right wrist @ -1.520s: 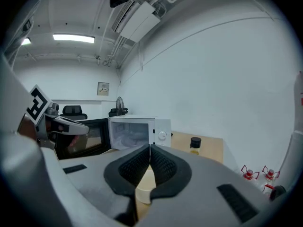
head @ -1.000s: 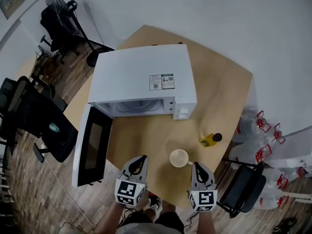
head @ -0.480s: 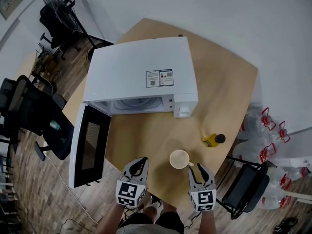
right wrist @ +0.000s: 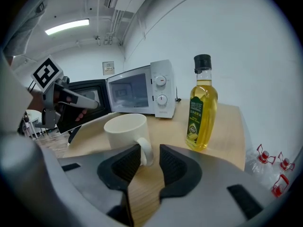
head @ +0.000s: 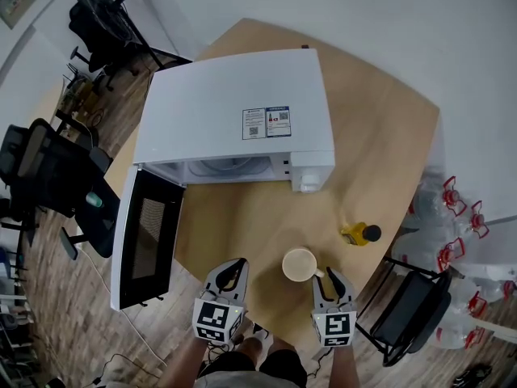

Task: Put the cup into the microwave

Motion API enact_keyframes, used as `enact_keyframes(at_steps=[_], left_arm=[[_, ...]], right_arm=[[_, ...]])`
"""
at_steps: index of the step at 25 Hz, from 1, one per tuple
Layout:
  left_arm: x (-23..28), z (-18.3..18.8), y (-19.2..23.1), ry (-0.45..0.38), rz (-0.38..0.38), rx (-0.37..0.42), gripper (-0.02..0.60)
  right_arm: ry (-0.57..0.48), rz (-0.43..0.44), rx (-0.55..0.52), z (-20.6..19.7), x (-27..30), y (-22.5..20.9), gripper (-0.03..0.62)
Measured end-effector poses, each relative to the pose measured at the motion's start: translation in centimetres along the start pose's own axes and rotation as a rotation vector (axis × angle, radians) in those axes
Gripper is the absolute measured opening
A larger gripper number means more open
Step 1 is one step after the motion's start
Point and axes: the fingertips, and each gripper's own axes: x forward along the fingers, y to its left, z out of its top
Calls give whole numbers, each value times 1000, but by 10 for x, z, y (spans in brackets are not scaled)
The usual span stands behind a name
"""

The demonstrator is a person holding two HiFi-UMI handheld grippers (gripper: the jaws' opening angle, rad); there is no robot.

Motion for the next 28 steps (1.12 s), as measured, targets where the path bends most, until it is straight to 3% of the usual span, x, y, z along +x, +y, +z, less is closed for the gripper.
enact_keyframes(at_steps=[8, 12, 20, 28], left_arm=[[4, -3, 5, 11, 26, -14, 24], [4, -6, 10, 17, 41, -20, 23], [1, -4, 20, 6, 68, -25, 23], [-11, 8, 33, -31, 97, -34, 23]], right_arm=[[-36, -19, 0, 1, 10, -3, 65], [-40, -64, 2, 2, 12, -9, 57], [-70, -73, -14, 13, 18, -13, 43], [-121, -18, -35, 46, 19, 9, 38]])
